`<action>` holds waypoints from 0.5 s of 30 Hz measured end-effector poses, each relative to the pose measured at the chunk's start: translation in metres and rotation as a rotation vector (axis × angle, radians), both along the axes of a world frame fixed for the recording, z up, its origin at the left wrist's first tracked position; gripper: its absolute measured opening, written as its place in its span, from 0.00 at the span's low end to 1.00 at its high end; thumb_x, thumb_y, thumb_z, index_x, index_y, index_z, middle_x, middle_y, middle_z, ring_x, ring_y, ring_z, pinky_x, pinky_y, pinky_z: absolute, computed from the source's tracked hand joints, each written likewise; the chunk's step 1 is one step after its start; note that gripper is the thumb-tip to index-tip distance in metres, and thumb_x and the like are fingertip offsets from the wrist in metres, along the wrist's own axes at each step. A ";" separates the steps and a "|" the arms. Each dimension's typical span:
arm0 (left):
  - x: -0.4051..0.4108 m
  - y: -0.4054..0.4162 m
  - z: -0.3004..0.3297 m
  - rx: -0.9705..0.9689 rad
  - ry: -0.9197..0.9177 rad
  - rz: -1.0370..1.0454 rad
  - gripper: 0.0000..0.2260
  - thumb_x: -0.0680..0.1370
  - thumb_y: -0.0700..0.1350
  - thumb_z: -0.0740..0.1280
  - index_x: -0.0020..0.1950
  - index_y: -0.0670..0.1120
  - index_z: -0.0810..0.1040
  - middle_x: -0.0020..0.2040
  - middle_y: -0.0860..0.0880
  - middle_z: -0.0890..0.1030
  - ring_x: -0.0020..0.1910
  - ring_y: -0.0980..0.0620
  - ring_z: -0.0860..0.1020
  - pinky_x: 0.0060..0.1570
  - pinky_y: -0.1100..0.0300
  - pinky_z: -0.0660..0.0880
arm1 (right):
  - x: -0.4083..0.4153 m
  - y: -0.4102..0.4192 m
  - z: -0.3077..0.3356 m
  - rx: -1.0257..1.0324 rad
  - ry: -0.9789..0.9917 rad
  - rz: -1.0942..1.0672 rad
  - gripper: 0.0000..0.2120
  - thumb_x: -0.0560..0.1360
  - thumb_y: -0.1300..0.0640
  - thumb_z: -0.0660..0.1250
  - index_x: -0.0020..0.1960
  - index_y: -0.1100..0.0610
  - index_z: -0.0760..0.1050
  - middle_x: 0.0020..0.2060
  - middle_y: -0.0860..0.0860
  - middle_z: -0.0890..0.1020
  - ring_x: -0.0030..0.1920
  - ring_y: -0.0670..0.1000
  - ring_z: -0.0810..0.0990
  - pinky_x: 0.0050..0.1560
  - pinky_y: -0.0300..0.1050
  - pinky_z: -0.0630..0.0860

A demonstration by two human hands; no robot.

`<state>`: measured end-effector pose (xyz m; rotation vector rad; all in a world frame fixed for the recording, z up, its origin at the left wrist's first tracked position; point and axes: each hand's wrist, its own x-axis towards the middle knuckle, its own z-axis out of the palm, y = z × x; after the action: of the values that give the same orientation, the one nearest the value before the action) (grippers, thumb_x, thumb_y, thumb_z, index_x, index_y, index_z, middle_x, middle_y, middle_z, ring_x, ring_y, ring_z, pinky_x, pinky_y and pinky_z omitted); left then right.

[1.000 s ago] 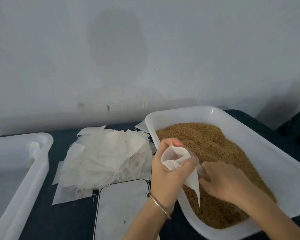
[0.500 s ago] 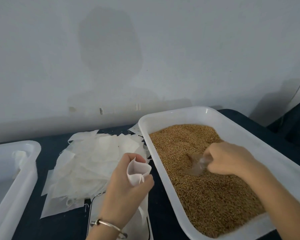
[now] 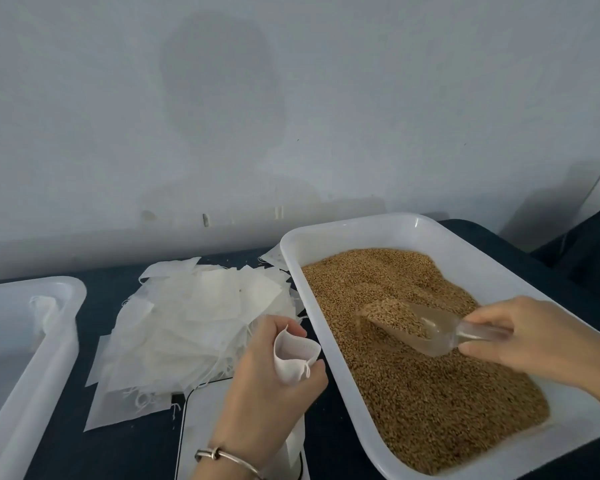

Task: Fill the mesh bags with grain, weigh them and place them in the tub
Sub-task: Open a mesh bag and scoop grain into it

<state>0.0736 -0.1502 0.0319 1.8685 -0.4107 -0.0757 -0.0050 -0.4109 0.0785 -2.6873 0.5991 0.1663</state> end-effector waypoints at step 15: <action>0.000 0.002 -0.006 0.058 0.014 -0.035 0.12 0.71 0.39 0.71 0.47 0.50 0.72 0.40 0.50 0.76 0.29 0.63 0.72 0.27 0.72 0.68 | -0.017 -0.005 0.009 -0.062 -0.064 -0.069 0.10 0.68 0.44 0.74 0.38 0.32 0.74 0.35 0.36 0.81 0.40 0.42 0.81 0.39 0.39 0.75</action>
<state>0.0739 -0.1481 0.0257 1.9172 -0.4356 -0.1257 -0.0223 -0.4163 0.0870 -2.7157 0.6863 0.0439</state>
